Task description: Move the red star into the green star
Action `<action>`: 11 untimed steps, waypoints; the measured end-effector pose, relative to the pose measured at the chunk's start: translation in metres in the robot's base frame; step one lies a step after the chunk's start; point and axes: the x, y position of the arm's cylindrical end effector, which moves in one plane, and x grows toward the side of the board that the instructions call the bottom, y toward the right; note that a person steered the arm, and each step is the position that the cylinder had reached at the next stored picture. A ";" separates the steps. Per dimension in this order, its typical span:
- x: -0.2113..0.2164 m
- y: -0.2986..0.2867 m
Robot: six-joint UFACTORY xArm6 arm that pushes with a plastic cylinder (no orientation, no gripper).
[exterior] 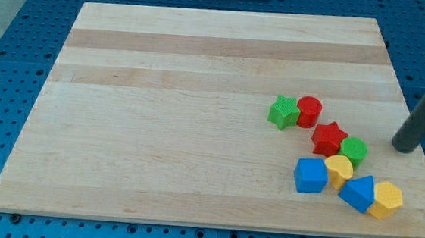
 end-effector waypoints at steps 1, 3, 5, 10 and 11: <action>0.036 -0.037; 0.042 -0.047; 0.017 -0.080; -0.035 -0.172; -0.035 -0.156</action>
